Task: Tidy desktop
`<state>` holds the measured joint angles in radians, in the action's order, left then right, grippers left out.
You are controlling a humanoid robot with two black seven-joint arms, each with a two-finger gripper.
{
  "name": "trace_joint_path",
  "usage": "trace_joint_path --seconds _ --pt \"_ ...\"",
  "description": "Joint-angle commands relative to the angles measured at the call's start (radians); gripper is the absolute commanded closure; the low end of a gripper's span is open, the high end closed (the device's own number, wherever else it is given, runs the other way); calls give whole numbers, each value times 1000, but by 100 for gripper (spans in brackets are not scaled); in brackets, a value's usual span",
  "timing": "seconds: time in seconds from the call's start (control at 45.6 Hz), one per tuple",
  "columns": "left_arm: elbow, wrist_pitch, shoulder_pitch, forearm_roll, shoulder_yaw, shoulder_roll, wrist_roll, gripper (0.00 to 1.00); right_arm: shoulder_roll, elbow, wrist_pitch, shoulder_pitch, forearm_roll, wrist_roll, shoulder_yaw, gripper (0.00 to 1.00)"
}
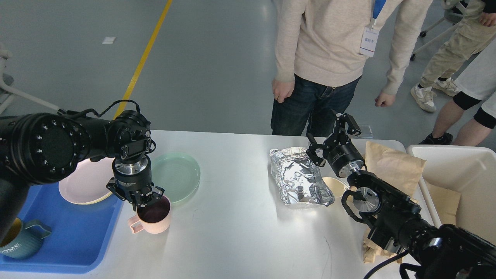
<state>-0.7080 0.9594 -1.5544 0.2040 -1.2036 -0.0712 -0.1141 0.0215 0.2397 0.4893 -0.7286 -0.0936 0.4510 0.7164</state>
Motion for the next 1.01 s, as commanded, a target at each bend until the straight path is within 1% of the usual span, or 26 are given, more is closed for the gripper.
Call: trace_joint_path --seconds 0.0,0.11,0.175,0.285,0.986 --pt "-45 1 -76 2 27 -64 2 100 0 0 0 0 0 0 0 0" --pt "-142 1 -157 2 30 -134 2 100 0 1 0 0 0 0 0 0" --pt "-166 1 -185 2 30 -170 4 100 0 0 0 0 0 0 0 0" --pt "-166 1 -190 0 30 -197 4 100 0 1 0 0 0 0 0 0" --pt "-165 1 -156 0 29 -199 5 100 0 0 0 0 0 0 0 0"
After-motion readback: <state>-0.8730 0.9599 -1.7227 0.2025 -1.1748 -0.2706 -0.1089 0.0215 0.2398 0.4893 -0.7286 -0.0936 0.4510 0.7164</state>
